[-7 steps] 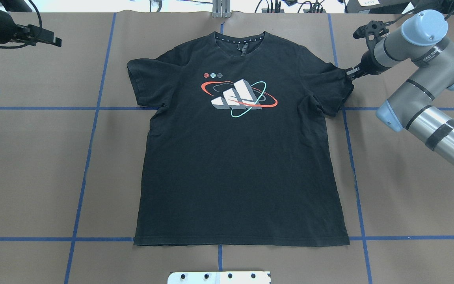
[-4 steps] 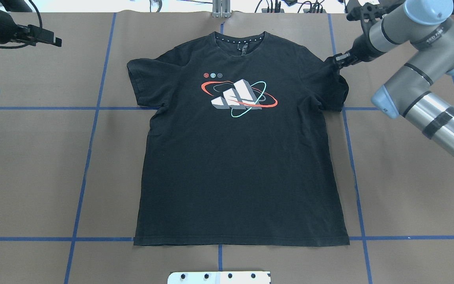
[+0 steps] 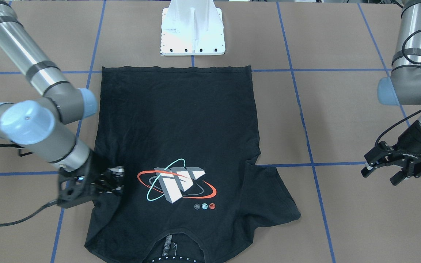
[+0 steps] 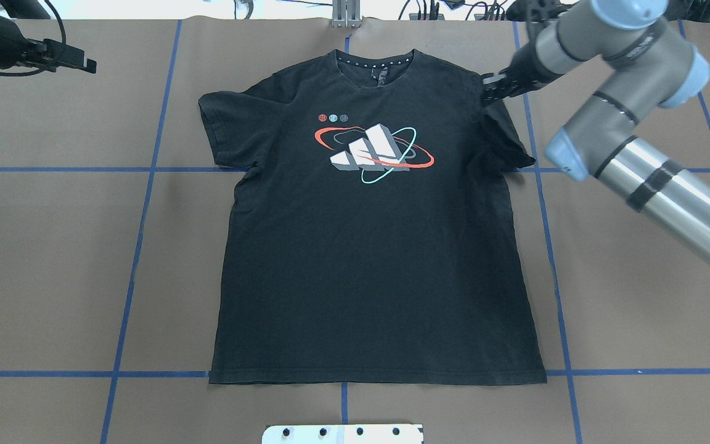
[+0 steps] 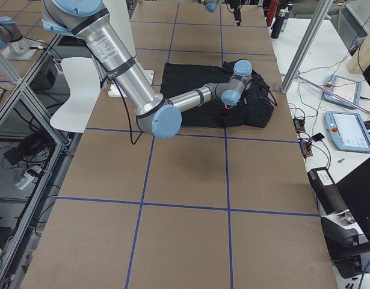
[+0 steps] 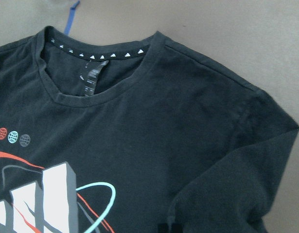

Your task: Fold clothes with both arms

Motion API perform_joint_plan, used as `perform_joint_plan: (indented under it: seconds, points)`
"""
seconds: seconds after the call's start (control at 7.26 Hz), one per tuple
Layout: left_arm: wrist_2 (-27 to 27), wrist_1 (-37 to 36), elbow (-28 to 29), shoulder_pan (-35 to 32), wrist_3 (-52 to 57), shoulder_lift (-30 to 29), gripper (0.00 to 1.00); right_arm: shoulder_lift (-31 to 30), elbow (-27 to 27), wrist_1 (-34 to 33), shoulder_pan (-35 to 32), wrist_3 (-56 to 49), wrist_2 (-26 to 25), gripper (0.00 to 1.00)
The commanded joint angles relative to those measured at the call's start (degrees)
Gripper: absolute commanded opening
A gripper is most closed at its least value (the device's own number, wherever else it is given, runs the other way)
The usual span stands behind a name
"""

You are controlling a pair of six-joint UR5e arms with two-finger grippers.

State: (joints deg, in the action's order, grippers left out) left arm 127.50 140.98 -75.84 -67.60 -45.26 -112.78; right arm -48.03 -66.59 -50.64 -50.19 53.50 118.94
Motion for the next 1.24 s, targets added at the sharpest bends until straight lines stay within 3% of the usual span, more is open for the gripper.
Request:
perform_joint_plan:
  seconds: [0.0, 0.41, 0.55, 0.69, 1.1]
  points:
    - [0.03, 0.00, -0.01, -0.08, 0.00, 0.02, 1.00, 6.19, 5.67, -0.08, 3.87, 4.15, -6.60, 0.00]
    - [-0.06, 0.00, 0.08, -0.08, 0.00, 0.02, 1.00, 5.49, 5.77, 0.27, 3.70, 4.33, -6.61, 0.00]
    - [-0.06, 0.00, 0.26, 0.01, 0.00, -0.07, 1.00, 5.58, 5.77, 0.28, 3.61, 4.59, -6.53, 0.68]
    - [-0.24, 0.00, 0.43, 0.01, -0.09, -0.68, 1.00, 5.58, 5.42, 0.45, 3.61, 5.64, -6.18, 1.00]
    - [-8.65, 1.92, 3.40, 4.21, -5.43, -5.59, 1.00, 2.70, -0.70, 0.54, 0.81, 11.77, -1.89, 1.00]
